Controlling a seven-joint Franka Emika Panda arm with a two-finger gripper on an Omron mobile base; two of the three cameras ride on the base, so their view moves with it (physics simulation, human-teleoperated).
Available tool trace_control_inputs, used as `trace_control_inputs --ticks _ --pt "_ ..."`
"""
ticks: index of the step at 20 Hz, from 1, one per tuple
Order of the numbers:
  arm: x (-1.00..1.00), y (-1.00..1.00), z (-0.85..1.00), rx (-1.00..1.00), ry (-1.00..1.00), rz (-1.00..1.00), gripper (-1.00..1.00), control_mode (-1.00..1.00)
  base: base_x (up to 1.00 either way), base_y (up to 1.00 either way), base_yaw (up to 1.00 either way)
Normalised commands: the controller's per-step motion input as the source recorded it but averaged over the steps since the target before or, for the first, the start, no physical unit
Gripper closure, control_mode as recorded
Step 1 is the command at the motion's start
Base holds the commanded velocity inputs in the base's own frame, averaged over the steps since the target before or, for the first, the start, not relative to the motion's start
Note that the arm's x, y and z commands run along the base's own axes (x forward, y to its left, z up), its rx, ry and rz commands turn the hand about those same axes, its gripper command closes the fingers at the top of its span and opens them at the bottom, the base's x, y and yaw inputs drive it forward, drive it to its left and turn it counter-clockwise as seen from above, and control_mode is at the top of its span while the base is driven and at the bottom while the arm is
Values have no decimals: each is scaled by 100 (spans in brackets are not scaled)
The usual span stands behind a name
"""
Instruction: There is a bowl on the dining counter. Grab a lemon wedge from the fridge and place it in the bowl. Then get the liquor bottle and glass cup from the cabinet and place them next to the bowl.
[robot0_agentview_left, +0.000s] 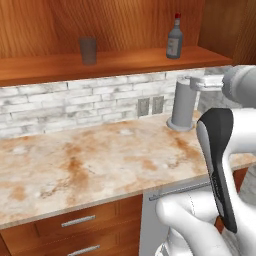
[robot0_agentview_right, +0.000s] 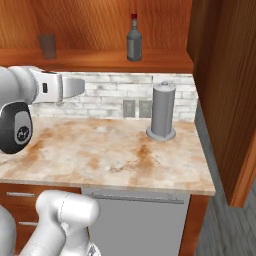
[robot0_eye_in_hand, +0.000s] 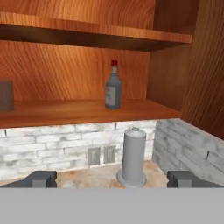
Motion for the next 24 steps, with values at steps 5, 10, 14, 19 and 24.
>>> trace_control_inputs --ticks 5,10,14,19,24 --pt "-14 0 47 -5 -25 10 -100 -100 0 0 0" --pt "6 0 47 0 -5 3 -100 -100 0 0 0" --pt "1 0 0 0 0 0 -100 -100 0 0 0" --pt "6 0 1 0 0 0 -100 -100 0 0 0" --pt "47 0 9 0 0 0 -100 -100 0 0 0"
